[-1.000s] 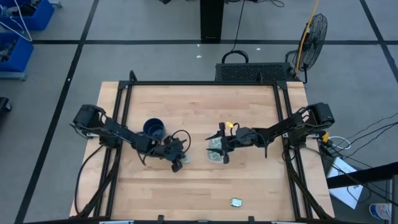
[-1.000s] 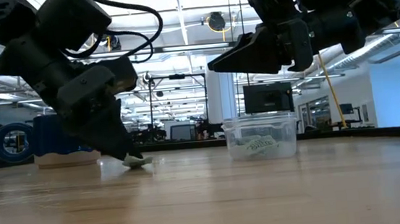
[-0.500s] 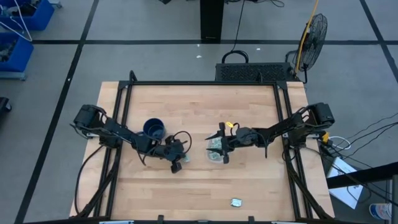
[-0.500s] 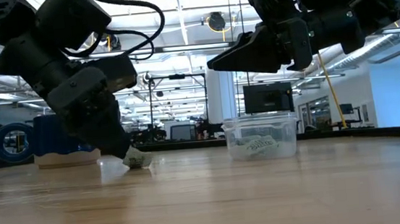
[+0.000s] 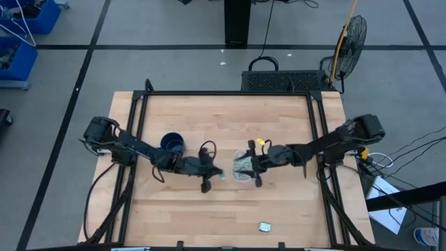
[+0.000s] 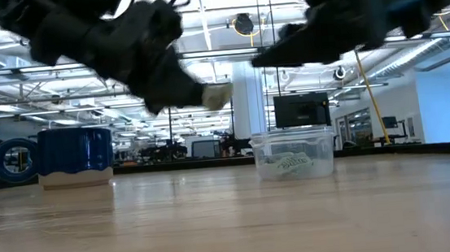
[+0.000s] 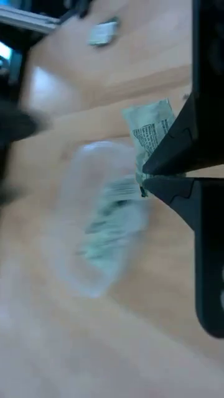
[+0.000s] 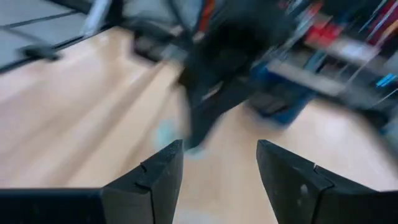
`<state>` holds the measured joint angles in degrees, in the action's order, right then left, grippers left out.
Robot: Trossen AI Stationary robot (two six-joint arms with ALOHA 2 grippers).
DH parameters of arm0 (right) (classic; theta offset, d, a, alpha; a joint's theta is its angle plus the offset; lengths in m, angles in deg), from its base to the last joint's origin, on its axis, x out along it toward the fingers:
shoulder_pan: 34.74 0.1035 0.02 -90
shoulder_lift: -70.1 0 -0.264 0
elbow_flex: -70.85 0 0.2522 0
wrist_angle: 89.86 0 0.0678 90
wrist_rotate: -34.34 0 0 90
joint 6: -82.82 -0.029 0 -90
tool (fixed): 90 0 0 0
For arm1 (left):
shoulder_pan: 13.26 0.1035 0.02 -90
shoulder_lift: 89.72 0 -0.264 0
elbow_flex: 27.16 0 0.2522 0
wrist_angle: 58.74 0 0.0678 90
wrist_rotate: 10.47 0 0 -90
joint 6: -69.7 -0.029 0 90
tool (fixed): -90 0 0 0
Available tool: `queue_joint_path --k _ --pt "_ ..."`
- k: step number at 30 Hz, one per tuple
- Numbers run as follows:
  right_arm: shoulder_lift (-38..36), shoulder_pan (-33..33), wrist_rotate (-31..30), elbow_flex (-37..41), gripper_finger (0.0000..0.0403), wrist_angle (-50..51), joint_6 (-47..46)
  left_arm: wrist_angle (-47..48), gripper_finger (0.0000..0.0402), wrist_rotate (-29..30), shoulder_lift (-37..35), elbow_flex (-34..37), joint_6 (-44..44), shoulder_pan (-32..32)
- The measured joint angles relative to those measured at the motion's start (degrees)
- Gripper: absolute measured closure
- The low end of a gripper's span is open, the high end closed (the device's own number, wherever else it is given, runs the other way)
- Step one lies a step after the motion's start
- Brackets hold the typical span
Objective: Pick and place Stevia / Truvia into bins
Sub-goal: Put the stevia packet into the transparent container
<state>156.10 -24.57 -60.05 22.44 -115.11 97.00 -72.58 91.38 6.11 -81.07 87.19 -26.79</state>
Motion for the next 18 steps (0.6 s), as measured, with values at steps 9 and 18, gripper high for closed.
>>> queue_joint_path --k 9,18 --pt "-7.54 12.37 7.58 4.39 0.0206 20.40 -31.69 6.36 0.0369 -1.76 0.42 -10.50 -13.02 6.21" --pt "-4.80 27.44 -3.76 8.24 0.0206 9.14 -35.03 6.27 0.0386 -9.68 10.11 -17.92 -17.08 9.81"
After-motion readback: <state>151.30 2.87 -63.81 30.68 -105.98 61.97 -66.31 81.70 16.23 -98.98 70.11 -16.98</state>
